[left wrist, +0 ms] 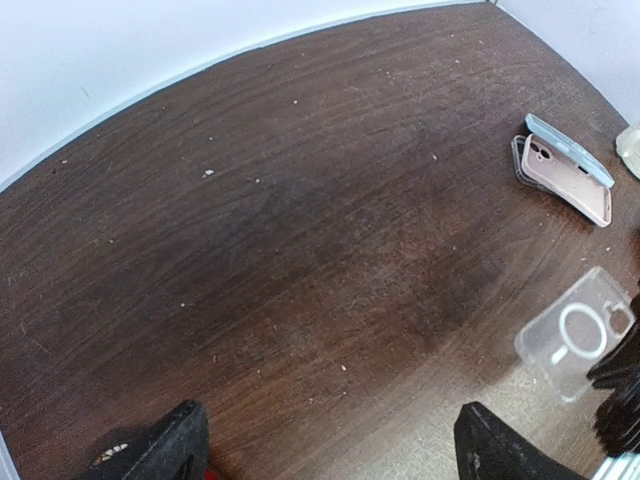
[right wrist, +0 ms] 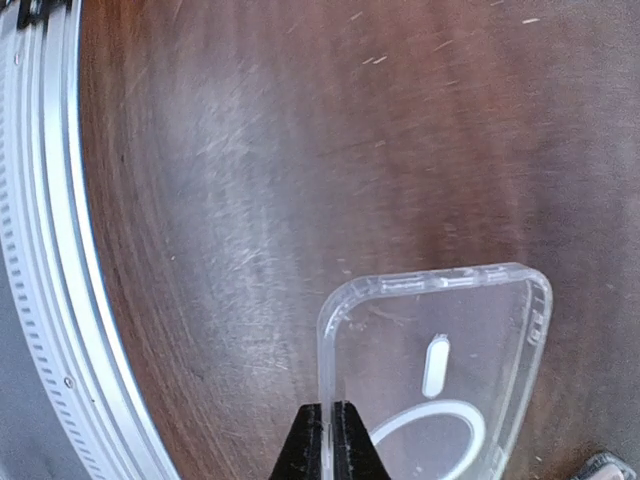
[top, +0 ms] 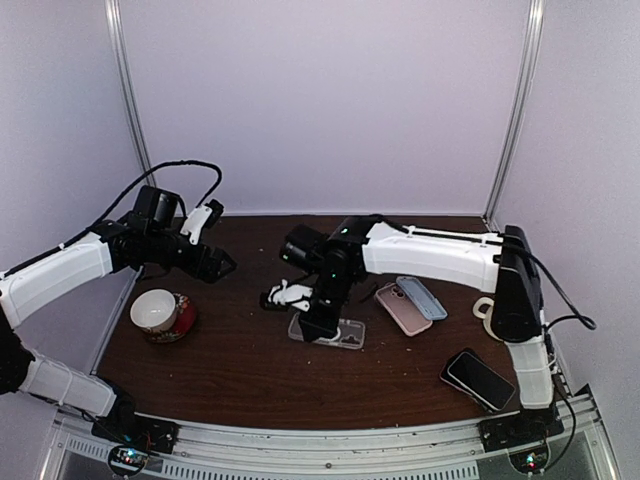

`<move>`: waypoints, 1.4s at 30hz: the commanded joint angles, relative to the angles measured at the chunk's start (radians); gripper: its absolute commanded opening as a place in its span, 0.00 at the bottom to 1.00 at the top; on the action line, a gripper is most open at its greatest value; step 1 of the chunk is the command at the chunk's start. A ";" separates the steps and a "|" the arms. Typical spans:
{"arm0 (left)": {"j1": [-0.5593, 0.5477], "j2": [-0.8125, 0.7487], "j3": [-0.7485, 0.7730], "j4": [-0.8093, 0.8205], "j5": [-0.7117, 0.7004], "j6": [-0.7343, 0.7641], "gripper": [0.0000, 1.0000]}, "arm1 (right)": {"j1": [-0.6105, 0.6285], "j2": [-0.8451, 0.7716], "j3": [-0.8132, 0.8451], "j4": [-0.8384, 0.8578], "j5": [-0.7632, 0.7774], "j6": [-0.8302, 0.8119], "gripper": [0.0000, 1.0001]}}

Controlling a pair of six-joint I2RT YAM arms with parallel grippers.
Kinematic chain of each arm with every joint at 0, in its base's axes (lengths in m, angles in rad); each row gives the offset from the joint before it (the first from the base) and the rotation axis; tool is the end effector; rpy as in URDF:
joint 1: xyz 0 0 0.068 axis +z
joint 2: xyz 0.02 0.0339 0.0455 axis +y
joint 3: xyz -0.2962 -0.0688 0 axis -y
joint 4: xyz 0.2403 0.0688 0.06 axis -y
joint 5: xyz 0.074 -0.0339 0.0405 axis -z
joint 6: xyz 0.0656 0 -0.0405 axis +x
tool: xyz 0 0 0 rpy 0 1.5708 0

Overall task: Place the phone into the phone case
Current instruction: Move the phone case to the center of the board.

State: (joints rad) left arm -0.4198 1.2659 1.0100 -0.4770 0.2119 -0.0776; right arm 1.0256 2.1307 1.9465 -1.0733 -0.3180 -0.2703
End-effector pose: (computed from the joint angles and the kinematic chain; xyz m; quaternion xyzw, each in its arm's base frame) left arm 0.2514 -0.1273 0.3008 0.1971 0.8878 -0.1932 0.3683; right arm 0.2244 0.4095 0.2498 -0.6083 0.7627 0.2022 0.0855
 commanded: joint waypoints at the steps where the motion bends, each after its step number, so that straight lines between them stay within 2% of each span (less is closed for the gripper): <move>1: 0.010 -0.021 0.039 -0.009 -0.021 -0.016 0.89 | 0.087 0.096 0.042 -0.115 -0.074 -0.139 0.08; 3: 0.011 -0.021 0.039 -0.012 -0.025 -0.014 0.90 | 0.109 0.120 0.036 -0.111 -0.083 -0.139 0.14; 6: 0.012 -0.023 0.037 -0.012 -0.032 -0.007 0.90 | 0.113 0.119 0.007 -0.095 -0.061 -0.091 0.30; 9: 0.012 -0.031 0.032 -0.012 -0.041 -0.005 0.90 | 0.113 0.045 -0.075 -0.046 -0.040 0.005 0.36; 11: 0.012 -0.036 0.029 -0.009 -0.041 -0.005 0.90 | 0.114 -0.044 -0.182 0.055 -0.053 0.110 0.37; 13: 0.012 -0.038 0.027 -0.007 -0.039 -0.005 0.90 | 0.119 -0.148 -0.332 0.192 -0.085 0.267 0.35; 15: 0.012 -0.038 0.026 -0.007 -0.041 -0.004 0.90 | 0.131 -0.231 -0.483 0.329 -0.084 0.412 0.28; 20: 0.012 -0.029 0.024 -0.006 -0.041 -0.004 0.90 | 0.143 -0.292 -0.706 0.423 0.023 0.699 0.00; 23: 0.012 -0.027 0.024 -0.005 -0.040 -0.002 0.90 | 0.142 -0.295 -0.765 0.446 0.052 0.769 0.00; 27: 0.012 -0.024 0.021 -0.005 -0.042 0.000 0.90 | 0.123 -0.239 -0.760 0.403 0.086 0.792 0.00; 33: 0.012 -0.023 0.019 -0.005 -0.050 0.006 0.90 | 0.016 -0.156 -0.718 0.388 0.203 0.810 0.00; 39: 0.012 -0.021 0.019 -0.006 -0.057 0.012 0.90 | -0.103 -0.032 -0.478 0.357 0.324 0.659 0.00; 42: 0.012 -0.022 0.018 -0.006 -0.062 0.014 0.90 | -0.112 0.058 -0.281 0.290 0.426 0.554 0.00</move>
State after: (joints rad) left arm -0.4129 1.2465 1.0195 -0.4988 0.1623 -0.0788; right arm 0.9363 2.0796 1.4929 -0.7109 -0.0891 0.4252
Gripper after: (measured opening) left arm 0.903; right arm 0.007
